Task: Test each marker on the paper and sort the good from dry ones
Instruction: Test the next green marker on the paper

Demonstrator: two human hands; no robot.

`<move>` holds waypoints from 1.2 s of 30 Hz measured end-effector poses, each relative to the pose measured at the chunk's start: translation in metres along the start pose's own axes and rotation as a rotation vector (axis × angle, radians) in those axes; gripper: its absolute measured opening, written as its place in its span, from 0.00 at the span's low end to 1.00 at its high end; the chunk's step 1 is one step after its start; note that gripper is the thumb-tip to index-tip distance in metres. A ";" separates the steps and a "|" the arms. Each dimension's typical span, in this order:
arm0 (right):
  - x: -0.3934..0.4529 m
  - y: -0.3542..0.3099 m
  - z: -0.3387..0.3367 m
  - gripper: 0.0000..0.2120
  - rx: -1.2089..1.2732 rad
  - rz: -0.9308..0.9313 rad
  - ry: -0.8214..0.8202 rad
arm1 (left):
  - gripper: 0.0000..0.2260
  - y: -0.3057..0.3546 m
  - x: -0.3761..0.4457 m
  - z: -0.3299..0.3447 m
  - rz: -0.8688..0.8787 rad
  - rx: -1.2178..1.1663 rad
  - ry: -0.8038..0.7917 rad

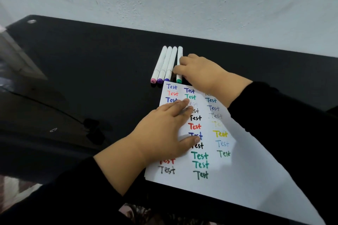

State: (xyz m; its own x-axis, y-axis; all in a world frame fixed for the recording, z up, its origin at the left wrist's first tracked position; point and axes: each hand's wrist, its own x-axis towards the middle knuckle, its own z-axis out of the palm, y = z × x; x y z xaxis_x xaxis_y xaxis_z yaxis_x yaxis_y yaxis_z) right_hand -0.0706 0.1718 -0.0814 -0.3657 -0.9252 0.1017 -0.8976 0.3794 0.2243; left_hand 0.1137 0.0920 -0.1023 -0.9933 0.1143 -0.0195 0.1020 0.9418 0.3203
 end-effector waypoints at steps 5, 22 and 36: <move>-0.009 0.002 -0.002 0.15 0.021 0.055 0.074 | 0.34 0.000 -0.001 0.002 -0.012 0.031 -0.006; -0.142 -0.071 -0.055 0.10 1.120 0.951 0.859 | 0.26 0.044 -0.025 -0.003 -0.158 -0.159 -0.056; -0.165 -0.100 -0.051 0.08 1.753 1.170 0.868 | 0.11 0.043 -0.037 0.000 -0.393 -1.045 0.170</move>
State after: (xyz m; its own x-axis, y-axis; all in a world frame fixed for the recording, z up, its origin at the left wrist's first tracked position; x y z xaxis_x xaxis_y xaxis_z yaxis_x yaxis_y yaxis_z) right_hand 0.0916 0.2873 -0.0714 -0.9922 0.0265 -0.1222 0.1117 -0.2511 -0.9615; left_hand 0.1553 0.1284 -0.0883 -0.9492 -0.2511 -0.1898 -0.2357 0.1673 0.9573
